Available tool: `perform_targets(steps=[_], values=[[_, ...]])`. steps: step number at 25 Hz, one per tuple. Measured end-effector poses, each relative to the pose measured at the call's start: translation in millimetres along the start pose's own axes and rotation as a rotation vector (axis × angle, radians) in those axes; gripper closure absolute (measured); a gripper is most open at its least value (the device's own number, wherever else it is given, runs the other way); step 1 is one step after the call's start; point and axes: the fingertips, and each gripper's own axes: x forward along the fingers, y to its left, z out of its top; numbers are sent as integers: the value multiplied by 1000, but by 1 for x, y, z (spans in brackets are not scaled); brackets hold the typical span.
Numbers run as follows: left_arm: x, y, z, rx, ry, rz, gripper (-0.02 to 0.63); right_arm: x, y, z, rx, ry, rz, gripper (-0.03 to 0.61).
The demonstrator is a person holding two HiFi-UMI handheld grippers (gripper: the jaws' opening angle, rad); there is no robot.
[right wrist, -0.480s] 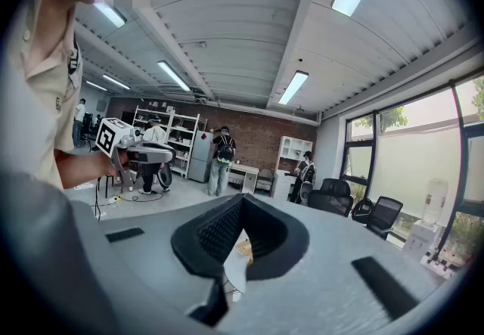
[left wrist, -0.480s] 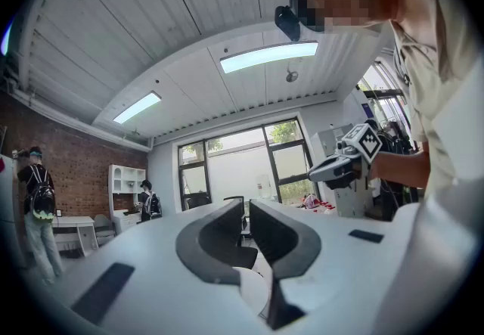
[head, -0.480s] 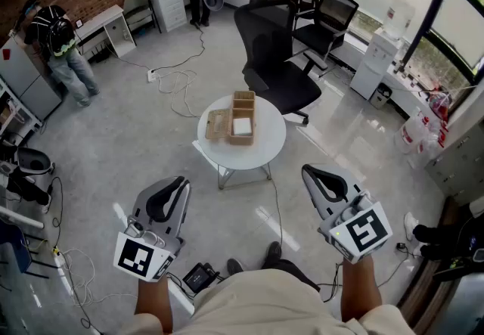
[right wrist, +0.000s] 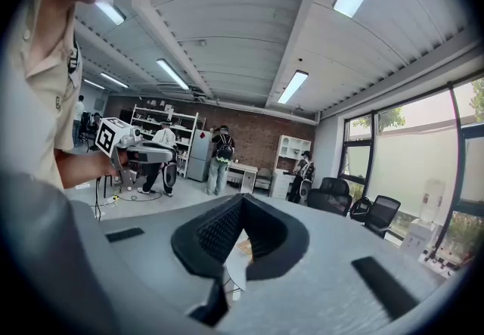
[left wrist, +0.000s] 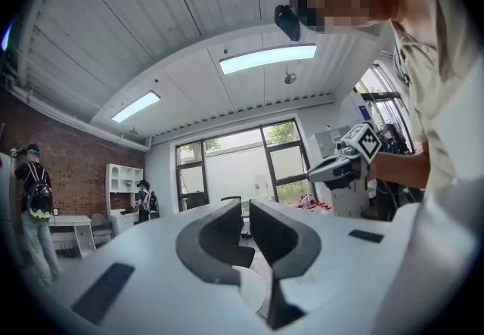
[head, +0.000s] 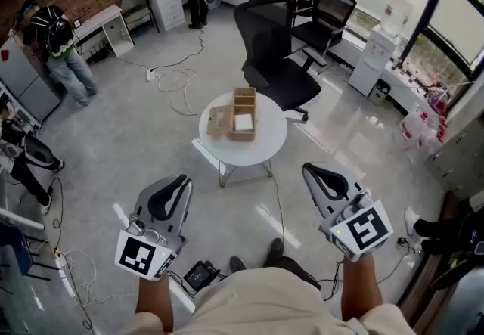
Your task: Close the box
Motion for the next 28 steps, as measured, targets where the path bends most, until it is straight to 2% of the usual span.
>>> perform_targets(steps=[9,15,22,28], values=[[-10,11,-6,-10,-9,-20,580,8,14,4,36,-21,-16,586],[1,16,-14,-21,7,-30,580,24,6,3,85,-41,5,586],[39,27,-27,-17,42,-3,580,56,-28,-14,97,-36,49,586],[91,38,-40,-18,77,41,580,86,-79,-29,105,-44,94,586]])
